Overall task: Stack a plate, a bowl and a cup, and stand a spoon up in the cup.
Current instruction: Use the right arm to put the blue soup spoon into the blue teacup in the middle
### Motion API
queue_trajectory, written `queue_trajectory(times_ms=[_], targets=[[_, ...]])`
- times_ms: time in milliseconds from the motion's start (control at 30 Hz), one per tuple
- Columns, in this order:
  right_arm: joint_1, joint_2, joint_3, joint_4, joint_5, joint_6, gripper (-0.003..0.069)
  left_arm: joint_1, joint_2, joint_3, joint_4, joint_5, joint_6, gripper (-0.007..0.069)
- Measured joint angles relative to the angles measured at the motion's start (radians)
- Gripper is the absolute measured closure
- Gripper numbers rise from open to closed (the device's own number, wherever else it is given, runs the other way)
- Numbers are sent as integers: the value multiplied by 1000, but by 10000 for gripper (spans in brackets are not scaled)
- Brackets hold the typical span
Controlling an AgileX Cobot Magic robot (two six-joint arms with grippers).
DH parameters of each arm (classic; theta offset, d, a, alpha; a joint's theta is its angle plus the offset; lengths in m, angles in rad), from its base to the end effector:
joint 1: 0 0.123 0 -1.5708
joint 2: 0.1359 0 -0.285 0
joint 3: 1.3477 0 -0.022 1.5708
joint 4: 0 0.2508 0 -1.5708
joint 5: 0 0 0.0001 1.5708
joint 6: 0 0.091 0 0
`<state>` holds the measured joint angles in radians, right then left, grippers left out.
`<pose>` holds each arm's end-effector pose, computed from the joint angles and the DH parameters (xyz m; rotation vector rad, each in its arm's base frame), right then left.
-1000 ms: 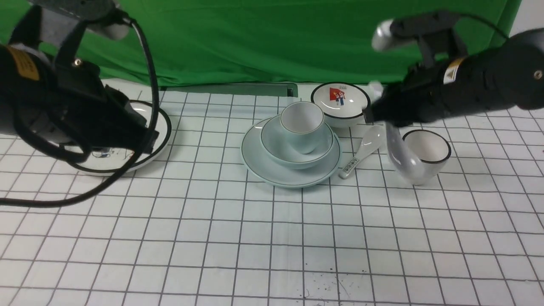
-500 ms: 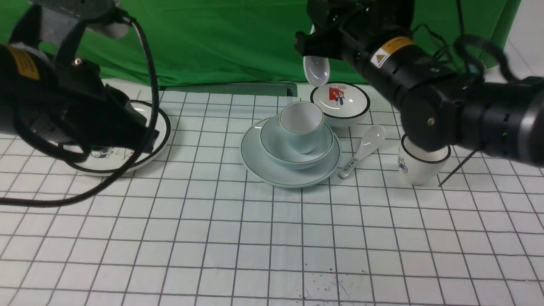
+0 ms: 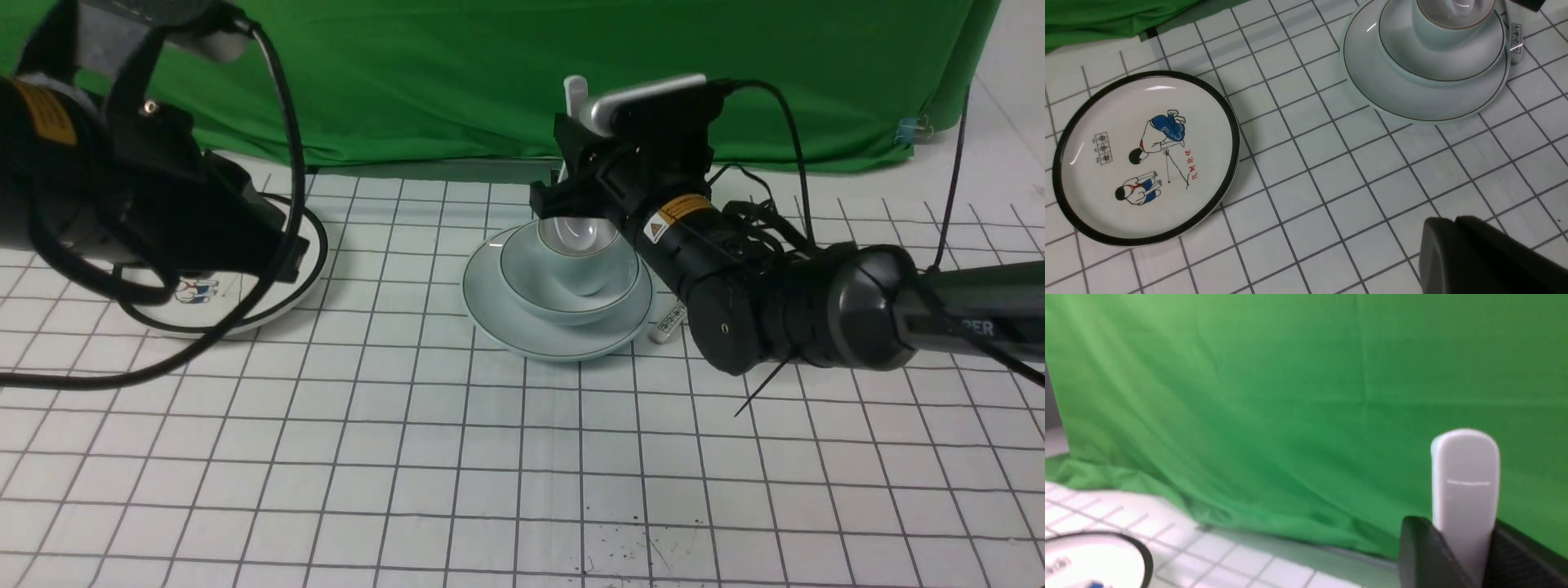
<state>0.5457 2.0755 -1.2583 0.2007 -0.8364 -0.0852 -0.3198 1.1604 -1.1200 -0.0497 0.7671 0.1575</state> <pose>0.4014 0.2280 0.2092 -0.2456 1.4662 0.3737 0.2274 -0.0786 0.3710 0.5198 2.2344 -0.1422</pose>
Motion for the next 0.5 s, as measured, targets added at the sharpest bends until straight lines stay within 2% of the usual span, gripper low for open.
queue_trajectory(times_ms=[133, 500], targets=[[0, 12, 0, 0, 0, -72, 484, 0, 0, 0, 0, 0, 0, 661], [0, 19, 0, 0, 116, -88, 407, 0, 0, 0, 0, 0, 0, 661]])
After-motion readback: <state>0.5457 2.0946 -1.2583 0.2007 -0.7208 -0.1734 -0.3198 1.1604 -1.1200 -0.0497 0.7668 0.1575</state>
